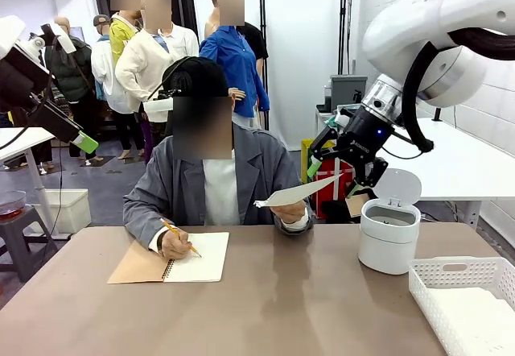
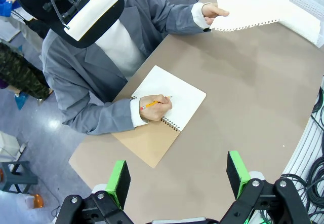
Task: Sort the paper based on its condition.
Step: If a person hands you a paper, place it in the Organizing basket , and if it's crumpled, put it in the Trash can.
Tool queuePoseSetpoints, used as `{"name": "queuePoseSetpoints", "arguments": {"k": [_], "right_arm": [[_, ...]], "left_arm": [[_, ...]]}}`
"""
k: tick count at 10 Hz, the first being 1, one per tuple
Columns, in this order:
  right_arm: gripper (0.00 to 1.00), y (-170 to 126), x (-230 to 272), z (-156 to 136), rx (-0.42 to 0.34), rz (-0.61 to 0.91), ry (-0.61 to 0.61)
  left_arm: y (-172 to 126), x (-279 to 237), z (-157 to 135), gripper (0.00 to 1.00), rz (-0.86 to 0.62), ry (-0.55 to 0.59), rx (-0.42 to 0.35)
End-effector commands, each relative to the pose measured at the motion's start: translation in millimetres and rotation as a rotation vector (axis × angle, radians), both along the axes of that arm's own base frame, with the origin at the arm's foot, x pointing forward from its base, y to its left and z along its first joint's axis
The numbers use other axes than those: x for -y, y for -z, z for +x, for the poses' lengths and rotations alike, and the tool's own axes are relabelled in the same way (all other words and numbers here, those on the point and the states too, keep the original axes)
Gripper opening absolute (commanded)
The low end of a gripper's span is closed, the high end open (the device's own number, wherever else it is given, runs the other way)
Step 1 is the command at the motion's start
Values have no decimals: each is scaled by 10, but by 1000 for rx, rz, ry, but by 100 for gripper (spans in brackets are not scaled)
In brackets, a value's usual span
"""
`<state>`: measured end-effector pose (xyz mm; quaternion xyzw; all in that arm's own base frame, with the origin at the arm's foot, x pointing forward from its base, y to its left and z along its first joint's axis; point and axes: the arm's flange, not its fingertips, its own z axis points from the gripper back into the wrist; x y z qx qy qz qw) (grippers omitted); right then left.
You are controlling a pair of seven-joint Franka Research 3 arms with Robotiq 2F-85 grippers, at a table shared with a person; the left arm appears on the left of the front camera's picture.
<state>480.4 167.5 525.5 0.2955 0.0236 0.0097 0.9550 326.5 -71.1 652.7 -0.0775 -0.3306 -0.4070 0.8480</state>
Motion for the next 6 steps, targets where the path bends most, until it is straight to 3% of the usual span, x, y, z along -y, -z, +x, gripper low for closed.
{"name": "queuePoseSetpoints", "arguments": {"k": [1, 2, 3, 6], "right_arm": [[100, 106, 5, 13, -56, 109, 116], [100, 209, -22, 15, -46, 130, 115], [100, 57, 38, 16, -43, 48, 52], [100, 107, 47, 24, -57, 81, 78]], "left_arm": [[0, -8, -2, 100, -4, -1, 0], [0, -8, -2, 100, -4, -1, 0], [0, -8, -2, 100, -4, -1, 0], [0, -8, -2, 100, -4, -1, 0]]}}
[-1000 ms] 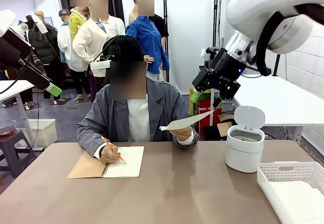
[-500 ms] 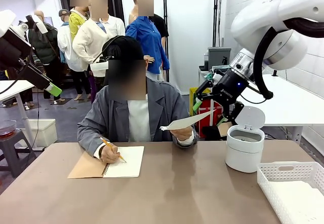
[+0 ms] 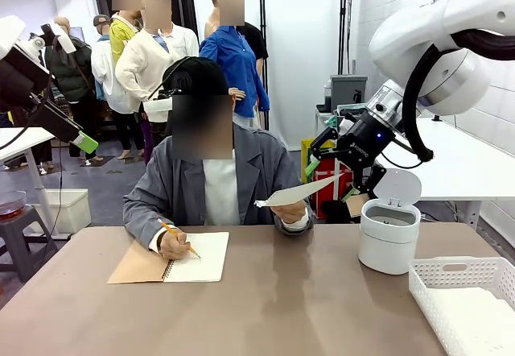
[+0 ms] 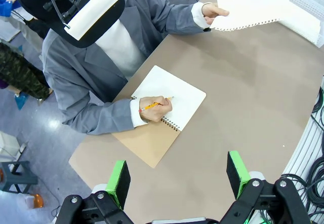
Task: Sort the paper based on its condition.
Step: If a person hands you a paper, place it in the Organizing basket , and if it's crumpled, put it in the Trash can.
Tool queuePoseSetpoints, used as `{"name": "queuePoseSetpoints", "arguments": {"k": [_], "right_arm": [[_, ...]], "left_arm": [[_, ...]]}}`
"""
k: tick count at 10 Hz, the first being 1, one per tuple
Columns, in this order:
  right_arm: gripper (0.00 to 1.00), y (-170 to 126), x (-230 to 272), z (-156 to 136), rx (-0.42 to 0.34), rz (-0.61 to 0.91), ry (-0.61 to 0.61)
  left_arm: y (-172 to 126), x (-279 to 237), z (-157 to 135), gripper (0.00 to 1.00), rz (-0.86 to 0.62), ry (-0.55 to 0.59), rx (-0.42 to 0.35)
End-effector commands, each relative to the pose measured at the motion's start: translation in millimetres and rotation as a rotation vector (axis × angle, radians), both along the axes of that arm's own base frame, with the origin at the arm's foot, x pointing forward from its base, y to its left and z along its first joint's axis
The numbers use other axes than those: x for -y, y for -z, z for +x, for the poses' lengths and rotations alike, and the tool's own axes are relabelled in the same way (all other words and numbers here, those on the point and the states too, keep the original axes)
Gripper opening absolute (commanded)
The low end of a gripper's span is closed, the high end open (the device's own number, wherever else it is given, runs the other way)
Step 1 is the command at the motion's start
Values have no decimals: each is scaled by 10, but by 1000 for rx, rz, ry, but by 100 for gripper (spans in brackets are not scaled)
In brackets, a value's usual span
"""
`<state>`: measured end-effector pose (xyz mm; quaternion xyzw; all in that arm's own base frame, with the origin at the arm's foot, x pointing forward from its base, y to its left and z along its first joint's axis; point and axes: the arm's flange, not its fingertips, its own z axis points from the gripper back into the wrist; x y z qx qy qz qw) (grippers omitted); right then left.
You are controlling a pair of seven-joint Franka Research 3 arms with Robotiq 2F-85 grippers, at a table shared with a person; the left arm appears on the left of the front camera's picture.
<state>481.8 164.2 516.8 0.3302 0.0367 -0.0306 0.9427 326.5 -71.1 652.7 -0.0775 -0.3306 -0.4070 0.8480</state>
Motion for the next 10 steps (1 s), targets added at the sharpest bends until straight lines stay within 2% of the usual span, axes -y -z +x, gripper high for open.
{"name": "queuePoseSetpoints", "arguments": {"k": [1, 3, 5, 7, 10], "right_arm": [[100, 65, 33, 100, -48, 56, 30], [100, 294, -18, 288, -101, 136, 72], [100, 391, -65, 337, -155, 190, 58], [100, 475, -46, 385, -204, 312, 47], [42, 546, -22, 431, -251, 396, 69]], "left_arm": [[1, -8, -2, 100, -4, -1, 0], [1, -8, -2, 100, -4, -1, 0], [1, -8, -2, 100, -4, -1, 0], [1, -8, -2, 100, -4, -1, 0], [1, -8, -2, 100, -4, -1, 0]]}}
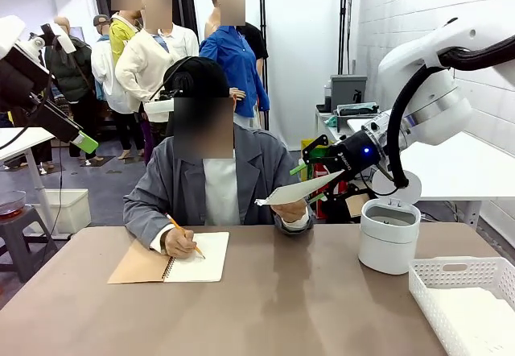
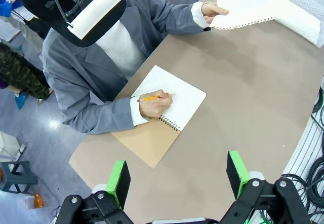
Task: Sort the paper based on its condition.
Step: If a person hands you a paper, place it in the Organizing basket , and if it's crumpled, put it in the Trash can.
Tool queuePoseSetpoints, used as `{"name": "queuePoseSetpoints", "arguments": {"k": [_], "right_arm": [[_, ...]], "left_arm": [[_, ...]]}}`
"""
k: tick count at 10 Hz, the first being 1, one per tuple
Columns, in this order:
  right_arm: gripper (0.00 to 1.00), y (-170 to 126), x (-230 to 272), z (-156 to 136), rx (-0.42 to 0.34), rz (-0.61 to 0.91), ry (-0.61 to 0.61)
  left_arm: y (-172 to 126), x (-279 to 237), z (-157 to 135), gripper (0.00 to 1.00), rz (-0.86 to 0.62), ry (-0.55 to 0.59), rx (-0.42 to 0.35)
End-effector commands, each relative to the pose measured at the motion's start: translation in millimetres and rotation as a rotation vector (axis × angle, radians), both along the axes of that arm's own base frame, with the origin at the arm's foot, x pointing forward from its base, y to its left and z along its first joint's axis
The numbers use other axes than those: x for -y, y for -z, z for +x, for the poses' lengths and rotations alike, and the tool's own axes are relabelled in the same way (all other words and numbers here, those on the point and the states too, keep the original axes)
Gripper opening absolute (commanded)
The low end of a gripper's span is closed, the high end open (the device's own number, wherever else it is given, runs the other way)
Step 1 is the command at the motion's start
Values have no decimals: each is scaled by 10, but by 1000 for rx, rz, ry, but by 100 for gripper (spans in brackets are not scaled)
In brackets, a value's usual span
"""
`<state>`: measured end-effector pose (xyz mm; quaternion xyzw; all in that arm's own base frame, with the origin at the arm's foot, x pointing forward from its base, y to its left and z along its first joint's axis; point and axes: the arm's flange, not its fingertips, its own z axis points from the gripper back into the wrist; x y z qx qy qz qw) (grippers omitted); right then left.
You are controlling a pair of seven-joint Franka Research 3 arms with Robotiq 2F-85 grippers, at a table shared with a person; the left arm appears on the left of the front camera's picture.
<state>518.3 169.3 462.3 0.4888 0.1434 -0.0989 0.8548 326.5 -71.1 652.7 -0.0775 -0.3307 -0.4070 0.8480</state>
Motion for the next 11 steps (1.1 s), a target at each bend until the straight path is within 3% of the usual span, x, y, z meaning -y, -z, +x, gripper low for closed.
{"name": "queuePoseSetpoints", "arguments": {"k": [1, 2, 3, 7, 11], "right_arm": [[23, 11, 32, 48, -6, 36, 3], [4, 15, 32, 66, -14, 43, 1], [0, 17, 29, 70, -17, 47, 1], [0, 3, 28, 18, -25, 66, -29], [0, -169, 104, -213, 11, 80, -81]], "left_arm": [[1, -7, -2, 100, -4, -1, 0], [1, -7, -2, 100, -4, -1, 0], [1, -7, -2, 100, -4, -1, 0], [1, -7, -2, 100, -4, -1, 0], [1, -7, -2, 100, -4, -1, 0]]}}
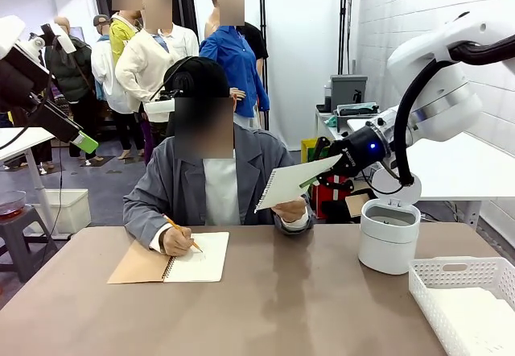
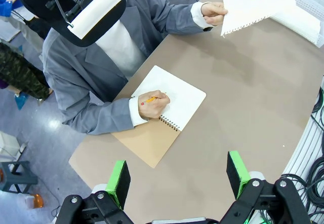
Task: Sort the paper based on its condition.
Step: If a person hands you a paper, place it in the Organizing basket , and if it's crumpled, put it in the Trash can.
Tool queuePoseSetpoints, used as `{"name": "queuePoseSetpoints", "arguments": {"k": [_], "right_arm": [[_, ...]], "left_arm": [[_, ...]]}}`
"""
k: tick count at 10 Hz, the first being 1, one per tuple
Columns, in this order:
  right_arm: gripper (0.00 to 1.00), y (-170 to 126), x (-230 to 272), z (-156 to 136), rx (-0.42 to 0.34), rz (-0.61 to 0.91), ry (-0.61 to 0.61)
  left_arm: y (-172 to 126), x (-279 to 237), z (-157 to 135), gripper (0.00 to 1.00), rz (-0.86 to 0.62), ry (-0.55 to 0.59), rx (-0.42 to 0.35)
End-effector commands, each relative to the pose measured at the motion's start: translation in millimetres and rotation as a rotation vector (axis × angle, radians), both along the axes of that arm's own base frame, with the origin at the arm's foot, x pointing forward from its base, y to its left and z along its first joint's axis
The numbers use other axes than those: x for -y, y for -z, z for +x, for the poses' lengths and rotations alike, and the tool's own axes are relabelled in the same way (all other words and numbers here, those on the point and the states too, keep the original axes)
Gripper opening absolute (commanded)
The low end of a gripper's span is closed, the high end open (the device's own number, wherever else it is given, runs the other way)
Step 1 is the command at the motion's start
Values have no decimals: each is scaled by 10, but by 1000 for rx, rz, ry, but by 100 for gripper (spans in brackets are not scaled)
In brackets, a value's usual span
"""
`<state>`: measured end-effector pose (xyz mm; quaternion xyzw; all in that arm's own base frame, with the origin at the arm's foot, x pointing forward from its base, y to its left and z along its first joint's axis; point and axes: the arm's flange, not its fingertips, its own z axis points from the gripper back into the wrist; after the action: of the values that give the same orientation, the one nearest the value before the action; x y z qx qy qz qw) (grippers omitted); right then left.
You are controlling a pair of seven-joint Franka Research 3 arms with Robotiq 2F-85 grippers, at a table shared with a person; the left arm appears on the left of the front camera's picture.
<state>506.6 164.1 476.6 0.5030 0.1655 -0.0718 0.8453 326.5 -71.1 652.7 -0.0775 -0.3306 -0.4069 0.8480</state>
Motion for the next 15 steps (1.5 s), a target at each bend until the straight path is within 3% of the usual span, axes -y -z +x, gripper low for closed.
{"name": "queuePoseSetpoints", "arguments": {"k": [1, 3, 5, 9, 12, 15], "right_arm": [[0, -100, 70, -173, 61, 53, -56], [0, -288, 145, -362, 128, 44, -141], [0, -582, 275, -637, 250, -10, -224], [0, -1029, 732, -1269, 485, -345, -267], [0, -1101, 1086, -1526, 622, -559, -270], [0, -859, 1452, -1629, 646, -763, -278]], "left_arm": [[0, -7, -2, 100, -4, -1, 0], [0, -7, -2, 100, -4, -1, 0], [0, -7, -2, 100, -4, -1, 0], [0, -7, -2, 100, -4, -1, 0], [0, -7, -2, 100, -4, -1, 0], [0, -7, -2, 100, -4, -1, 0]]}}
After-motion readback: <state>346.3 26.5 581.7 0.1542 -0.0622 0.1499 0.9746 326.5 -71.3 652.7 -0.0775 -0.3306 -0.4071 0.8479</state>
